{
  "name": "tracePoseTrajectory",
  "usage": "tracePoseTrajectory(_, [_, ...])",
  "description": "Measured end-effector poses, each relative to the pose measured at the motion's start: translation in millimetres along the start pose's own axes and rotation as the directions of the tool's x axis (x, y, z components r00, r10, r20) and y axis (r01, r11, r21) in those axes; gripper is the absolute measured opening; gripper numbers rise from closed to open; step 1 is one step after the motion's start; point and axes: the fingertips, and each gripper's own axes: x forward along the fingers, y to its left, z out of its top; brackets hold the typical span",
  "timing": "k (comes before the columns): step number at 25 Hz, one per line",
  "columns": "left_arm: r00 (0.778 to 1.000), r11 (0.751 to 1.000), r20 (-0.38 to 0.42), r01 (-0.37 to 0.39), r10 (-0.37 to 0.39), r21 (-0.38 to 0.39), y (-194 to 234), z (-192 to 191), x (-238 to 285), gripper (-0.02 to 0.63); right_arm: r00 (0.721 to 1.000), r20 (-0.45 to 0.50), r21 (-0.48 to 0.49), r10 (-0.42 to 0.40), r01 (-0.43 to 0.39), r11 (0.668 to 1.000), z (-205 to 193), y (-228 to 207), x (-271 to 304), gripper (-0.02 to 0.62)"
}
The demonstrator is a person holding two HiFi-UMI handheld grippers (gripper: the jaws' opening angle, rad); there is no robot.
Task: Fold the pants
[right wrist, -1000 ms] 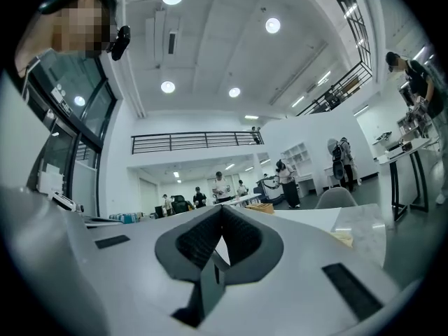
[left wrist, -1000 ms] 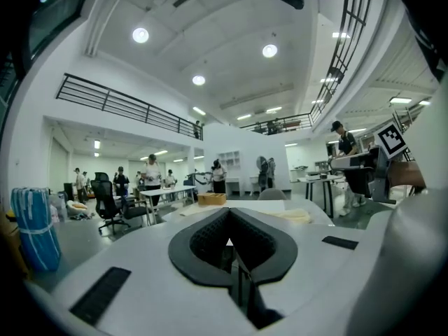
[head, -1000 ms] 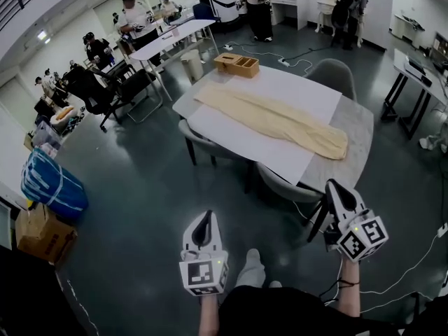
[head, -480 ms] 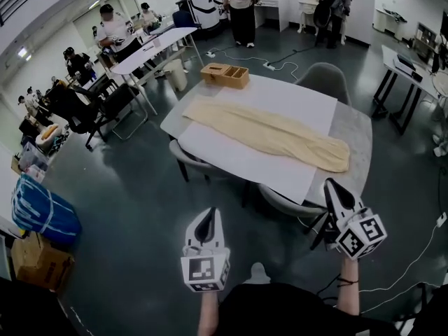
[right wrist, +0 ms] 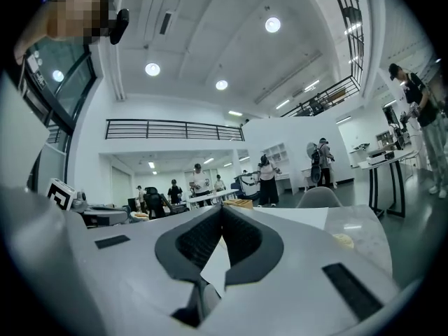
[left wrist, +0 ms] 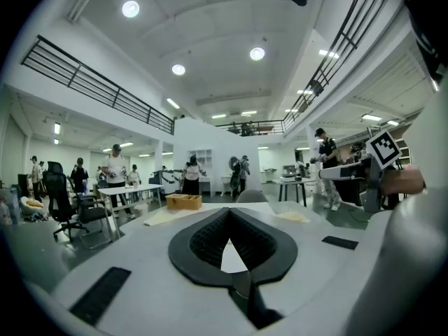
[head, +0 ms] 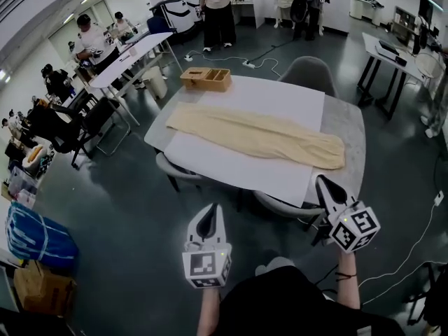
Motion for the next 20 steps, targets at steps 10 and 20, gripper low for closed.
tracePoseTrajectory(10, [0.996,0.997,-0.053,0.073,-0.074,-0.036,-9.2,-17.3,39.1,0.008,0.992,-0.020,0.059,-0.122,0.123,0.991,-9.1,-37.4,9.6,0.014])
tracePoseTrajectory(20, [0.986,0.989,-0.084,0.144,-0.147,-0.034,-0.6,-22.5,134.6,0.008,0.978,-0.057,0.095,-0.202,0.207,0.974,-26.5,-93.3,62.5,0.014])
